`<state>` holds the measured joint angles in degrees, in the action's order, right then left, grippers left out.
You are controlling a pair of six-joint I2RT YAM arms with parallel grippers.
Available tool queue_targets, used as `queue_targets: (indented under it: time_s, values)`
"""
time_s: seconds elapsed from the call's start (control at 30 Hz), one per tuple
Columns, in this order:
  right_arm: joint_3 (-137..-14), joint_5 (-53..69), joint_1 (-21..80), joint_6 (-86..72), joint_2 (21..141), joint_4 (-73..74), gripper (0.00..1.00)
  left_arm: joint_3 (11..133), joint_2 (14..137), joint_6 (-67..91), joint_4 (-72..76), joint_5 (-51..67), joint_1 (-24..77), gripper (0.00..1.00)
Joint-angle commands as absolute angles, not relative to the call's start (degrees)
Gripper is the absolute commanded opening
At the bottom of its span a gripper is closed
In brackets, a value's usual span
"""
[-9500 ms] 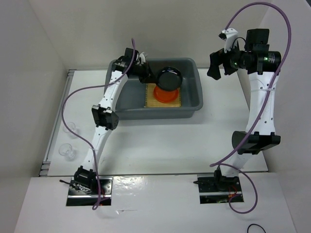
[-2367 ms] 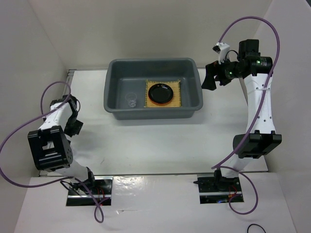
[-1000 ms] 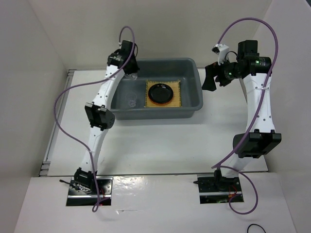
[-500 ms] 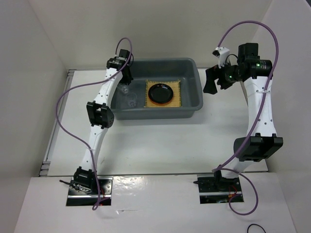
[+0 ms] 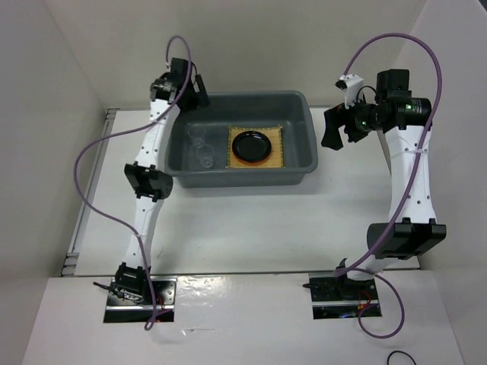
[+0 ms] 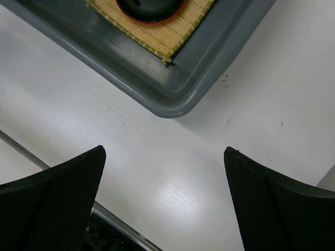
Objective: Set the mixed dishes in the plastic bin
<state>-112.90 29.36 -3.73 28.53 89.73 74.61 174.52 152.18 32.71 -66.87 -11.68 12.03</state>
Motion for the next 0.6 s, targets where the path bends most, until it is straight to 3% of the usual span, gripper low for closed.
queue_targets:
  time_s: [0.0, 0.1, 0.27, 0.37, 0.43, 0.5, 0.53, 0.57]
  values:
    - [-112.76, 26.81, -3.52, 28.21, 85.70, 73.05, 0.98, 179.82, 134.61, 31.29, -59.43, -13.01, 12.12, 1.00]
    - [-108.74, 25.14, -3.52, 26.46, 82.45, 71.55, 0.98, 179.82, 126.41, 26.90, -55.11, -18.71, 16.86, 1.00]
    - [-100.82, 21.63, -3.52, 23.82, 74.20, 69.18, 0.98, 175.65, 118.85, 34.16, -73.71, -31.00, 19.42, 1.00]
    - [-95.03, 18.64, -3.52, 21.63, 70.16, 67.33, 0.98, 158.78, 109.54, 37.96, -74.71, -39.70, 23.36, 1.00]
    - [-93.61, 17.41, -3.52, 21.01, 68.48, 66.80, 0.98, 138.34, 99.31, 40.69, -69.47, -43.92, 28.28, 1.00]
    - [-90.98, 15.83, -3.52, 20.30, 65.94, 66.01, 0.98, 118.14, 88.30, 37.73, -50.24, -42.03, 31.62, 1.00]
    - [-90.18, 15.82, -3.52, 20.30, 65.31, 65.40, 0.98, 98.72, 76.06, 36.84, -43.05, -38.18, 31.64, 1.00]
    - [-88.44, 15.12, -3.52, 19.61, 64.52, 65.39, 0.98, 90.09, 70.02, 36.83, -36.11, -37.19, 31.64, 1.00]
